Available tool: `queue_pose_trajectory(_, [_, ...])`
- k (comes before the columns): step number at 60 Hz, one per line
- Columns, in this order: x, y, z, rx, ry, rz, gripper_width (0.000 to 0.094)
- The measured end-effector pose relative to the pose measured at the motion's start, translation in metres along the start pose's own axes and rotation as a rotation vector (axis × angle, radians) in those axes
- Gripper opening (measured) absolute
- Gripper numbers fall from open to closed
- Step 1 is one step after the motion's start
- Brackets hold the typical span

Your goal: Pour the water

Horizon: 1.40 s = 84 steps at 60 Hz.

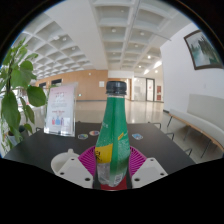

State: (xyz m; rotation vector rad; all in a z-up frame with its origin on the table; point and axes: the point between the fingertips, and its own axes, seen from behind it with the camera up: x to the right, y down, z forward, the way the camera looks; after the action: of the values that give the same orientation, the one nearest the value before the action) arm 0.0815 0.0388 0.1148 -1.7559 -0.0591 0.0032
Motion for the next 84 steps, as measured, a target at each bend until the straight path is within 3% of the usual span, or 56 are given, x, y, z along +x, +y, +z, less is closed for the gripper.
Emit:
queue_pose_trajectory(7, [0.009, 0.047, 0.007, -0.077, 0.032, 0.029, 0.0391])
queue_pose_trajectory(11, [0.002, 0.048, 0.009, -0.052, 0.032, 0.011, 0.0394])
queue_pose_trajectory(19, [0.003, 0.048, 0.005, -0.047, 0.029, -0.053, 0.0523])
queue_pose_trajectory(24, [0.003, 0.053, 0.004, -0.095, 0.022, -0.048, 0.0667])
queue_pose_trajectory(27, [0.001, 0.055, -0.003, -0.119, 0.018, -0.032, 0.088])
queue_pose_trajectory(31, [0.008, 0.052, -0.013, -0.133, 0.04, -0.02, 0.0847])
queue_pose_trajectory(50, [0.003, 0.03, -0.15, -0.193, 0.089, -0.059, 0.0856])
queue_pose_trajectory(69, [-0.038, 0.011, -0.294, -0.191, 0.047, -0.081, 0.0859])
queue_pose_trajectory(84, [-0.063, 0.005, -0.348, -0.165, 0.008, -0.048, 0.0859])
